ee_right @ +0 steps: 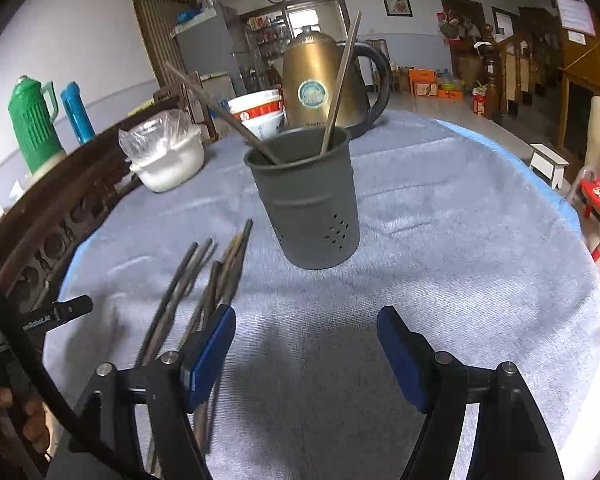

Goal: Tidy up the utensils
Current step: 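Withdraw the open right tool from the grey cup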

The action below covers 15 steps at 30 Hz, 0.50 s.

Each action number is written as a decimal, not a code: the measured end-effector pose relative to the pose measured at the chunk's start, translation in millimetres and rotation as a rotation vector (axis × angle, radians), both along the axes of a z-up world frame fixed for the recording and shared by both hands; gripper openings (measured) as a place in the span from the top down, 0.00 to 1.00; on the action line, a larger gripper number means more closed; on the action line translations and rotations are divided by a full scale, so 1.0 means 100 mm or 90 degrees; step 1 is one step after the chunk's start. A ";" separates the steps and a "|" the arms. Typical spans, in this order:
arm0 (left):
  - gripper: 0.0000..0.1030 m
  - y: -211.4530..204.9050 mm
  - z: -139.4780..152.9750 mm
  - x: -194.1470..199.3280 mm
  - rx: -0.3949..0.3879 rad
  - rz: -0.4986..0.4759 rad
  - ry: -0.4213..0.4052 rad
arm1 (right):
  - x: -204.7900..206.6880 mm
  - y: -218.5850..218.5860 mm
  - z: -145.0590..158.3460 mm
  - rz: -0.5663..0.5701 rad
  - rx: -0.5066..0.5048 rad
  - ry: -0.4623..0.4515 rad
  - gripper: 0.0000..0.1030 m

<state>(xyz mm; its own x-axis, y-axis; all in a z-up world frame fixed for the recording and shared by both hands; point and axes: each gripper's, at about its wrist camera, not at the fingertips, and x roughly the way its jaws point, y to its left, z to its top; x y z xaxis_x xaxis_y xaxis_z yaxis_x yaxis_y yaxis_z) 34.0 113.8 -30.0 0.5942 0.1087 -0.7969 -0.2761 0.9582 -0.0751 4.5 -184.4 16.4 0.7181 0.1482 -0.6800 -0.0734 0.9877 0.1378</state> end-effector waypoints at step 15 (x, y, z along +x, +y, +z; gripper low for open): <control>0.13 -0.13 -0.26 0.18 0.046 -0.011 0.012 | 0.37 -0.25 -0.32 -0.058 -0.018 0.066 0.24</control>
<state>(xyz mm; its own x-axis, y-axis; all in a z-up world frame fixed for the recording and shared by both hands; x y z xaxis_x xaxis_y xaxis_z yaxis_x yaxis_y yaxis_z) 52.1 101.0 -55.6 0.5819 0.1562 -0.7981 -0.2608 0.9654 -0.0013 41.9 -209.2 -15.4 0.6537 0.0644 -0.7540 0.0305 0.9933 0.1113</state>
